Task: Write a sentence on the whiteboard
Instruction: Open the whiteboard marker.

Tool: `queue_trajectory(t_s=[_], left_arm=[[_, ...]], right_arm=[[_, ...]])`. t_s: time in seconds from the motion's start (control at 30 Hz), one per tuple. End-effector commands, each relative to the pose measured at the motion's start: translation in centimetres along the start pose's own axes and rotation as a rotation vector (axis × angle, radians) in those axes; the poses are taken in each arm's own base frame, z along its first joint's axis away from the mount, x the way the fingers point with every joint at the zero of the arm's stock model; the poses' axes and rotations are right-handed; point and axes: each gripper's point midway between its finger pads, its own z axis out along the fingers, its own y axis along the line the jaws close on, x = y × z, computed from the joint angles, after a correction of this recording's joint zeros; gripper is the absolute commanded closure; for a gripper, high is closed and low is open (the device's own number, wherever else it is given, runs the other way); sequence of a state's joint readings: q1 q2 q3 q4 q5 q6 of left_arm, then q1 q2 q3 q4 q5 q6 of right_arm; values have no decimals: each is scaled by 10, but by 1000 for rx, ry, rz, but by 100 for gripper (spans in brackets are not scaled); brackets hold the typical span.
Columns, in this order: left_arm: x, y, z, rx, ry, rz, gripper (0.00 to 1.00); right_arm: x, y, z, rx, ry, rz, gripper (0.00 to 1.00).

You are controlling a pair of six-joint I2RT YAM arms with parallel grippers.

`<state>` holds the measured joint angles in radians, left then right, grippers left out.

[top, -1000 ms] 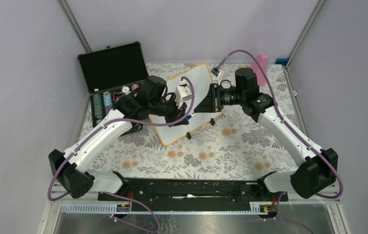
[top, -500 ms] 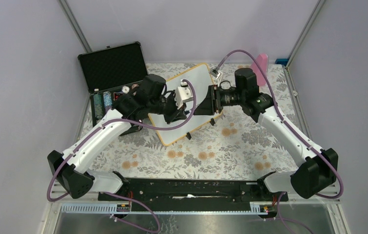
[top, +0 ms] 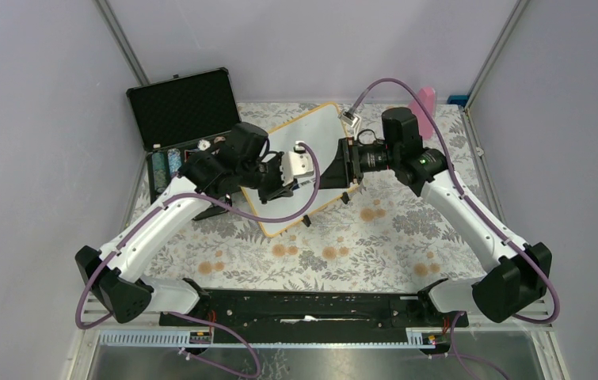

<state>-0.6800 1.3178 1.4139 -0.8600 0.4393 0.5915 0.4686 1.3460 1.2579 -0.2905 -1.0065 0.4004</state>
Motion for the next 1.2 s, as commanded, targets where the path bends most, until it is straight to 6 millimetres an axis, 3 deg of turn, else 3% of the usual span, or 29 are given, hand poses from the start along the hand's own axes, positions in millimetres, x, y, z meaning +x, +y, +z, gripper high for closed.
queue_trajectory(t_s=[0.0,0.1,0.53,0.67,0.93,1.07,1.17], left_arm=[[-12,-1,-7,5,-16,46,100],[-13,2,-3,0,-4,21,100],[-14,-3,3,34,17,45,100],[-16,-5,4,42,14,42,100],[-17,-9,5,49,16,39,100],[-15,-11,5,55,27,32,100],[-14,-13,6,60,30,20,100]], right_arm=[[-3,1,4,13,4,2,37],[6,-7,11,49,32,8,44],[12,-6,18,45,60,-2,52],[12,-6,18,51,58,-7,63],[10,-12,19,79,47,-8,68],[10,-12,19,81,47,-12,59],[9,-13,19,90,39,-17,75]])
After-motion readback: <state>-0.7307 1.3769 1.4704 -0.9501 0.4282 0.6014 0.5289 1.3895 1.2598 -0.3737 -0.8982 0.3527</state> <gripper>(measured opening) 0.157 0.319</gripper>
